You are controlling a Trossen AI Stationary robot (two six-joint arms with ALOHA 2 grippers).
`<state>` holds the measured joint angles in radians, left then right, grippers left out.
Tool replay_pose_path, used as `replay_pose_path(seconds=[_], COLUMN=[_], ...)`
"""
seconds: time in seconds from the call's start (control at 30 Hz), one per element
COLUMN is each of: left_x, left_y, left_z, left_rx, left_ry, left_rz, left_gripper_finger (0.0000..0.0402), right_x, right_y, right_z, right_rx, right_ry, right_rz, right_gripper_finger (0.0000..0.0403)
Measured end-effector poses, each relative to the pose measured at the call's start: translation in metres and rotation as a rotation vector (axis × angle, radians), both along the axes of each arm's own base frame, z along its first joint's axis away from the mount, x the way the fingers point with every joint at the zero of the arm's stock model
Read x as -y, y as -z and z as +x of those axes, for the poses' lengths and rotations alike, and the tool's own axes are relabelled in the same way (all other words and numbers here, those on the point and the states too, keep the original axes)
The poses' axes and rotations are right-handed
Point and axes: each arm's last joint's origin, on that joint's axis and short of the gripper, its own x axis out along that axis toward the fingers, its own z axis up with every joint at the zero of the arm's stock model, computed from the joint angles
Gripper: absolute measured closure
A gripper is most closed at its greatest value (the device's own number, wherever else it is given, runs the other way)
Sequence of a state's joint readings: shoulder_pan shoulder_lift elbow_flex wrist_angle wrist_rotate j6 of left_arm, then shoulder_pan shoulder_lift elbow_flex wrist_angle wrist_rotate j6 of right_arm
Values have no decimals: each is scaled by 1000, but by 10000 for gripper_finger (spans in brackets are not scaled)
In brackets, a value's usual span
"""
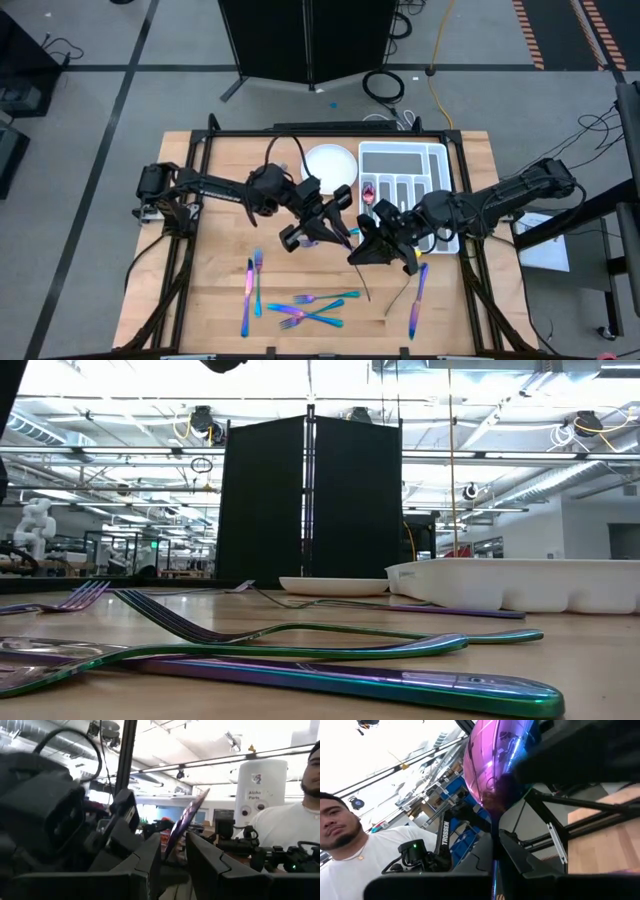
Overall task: Sort silverware
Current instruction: Put the purple spoon on the white silverware tray
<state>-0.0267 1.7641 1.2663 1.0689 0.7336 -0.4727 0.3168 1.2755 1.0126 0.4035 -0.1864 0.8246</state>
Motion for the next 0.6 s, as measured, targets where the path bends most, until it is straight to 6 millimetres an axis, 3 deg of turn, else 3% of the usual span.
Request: replay_pose_path(seconds=[0.27,0.5,0.6], left_x=[-3,-3,-4], left_y=[-2,-2,-2], left_z=[-2,-1,0], left_rx=[12,-1,-3], left_ry=[11,4,-10], left_rz=[-14,-26,-34], left_gripper_finger=[316,387,393], right_x=[0,0,0], right_y=[0,-1,-1], right_z=[0,0,0], right_rx=[0,4,3], right_ry=[-1,5,4], right_rz=[4,5,7], right_gripper_finger=[401,400,397])
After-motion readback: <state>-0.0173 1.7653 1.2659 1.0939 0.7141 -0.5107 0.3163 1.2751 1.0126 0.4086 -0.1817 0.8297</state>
